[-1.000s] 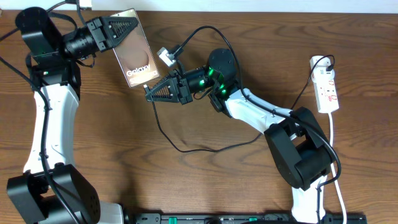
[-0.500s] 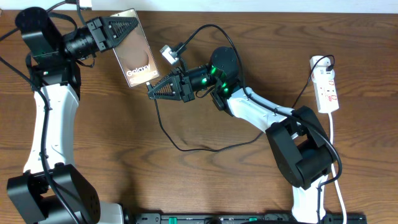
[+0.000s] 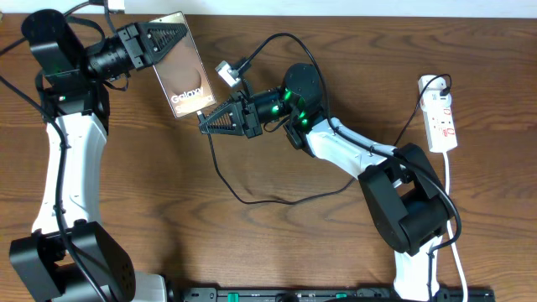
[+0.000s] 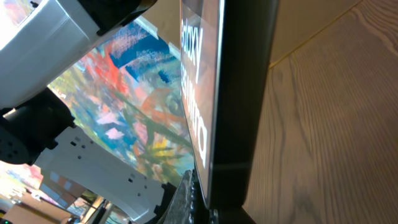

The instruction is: Plug charger to phone and switch on socket

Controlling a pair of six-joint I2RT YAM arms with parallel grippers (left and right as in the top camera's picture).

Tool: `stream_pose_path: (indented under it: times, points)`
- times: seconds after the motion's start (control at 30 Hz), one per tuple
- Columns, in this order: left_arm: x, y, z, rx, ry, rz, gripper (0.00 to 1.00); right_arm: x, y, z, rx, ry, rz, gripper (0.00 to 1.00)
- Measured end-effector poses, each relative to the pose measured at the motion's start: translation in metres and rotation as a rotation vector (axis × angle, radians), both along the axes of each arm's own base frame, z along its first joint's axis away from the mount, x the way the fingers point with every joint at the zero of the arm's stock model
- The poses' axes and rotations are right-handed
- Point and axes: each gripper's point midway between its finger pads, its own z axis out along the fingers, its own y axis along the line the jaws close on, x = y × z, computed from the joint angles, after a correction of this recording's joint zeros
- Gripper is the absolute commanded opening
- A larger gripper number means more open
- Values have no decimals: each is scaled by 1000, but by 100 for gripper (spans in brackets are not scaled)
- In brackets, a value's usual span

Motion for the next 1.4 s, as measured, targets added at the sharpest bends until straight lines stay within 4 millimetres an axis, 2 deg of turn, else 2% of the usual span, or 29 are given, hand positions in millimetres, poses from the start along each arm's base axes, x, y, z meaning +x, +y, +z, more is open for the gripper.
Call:
stream_pose_path:
  times: [1.2, 1.4]
  points:
    - [1, 0, 0, 2, -4, 4, 7, 2, 1, 0, 1, 5, -11, 1]
    - [1, -7, 0, 9, -17, -5, 7, 1, 0, 0, -2, 7, -6, 1]
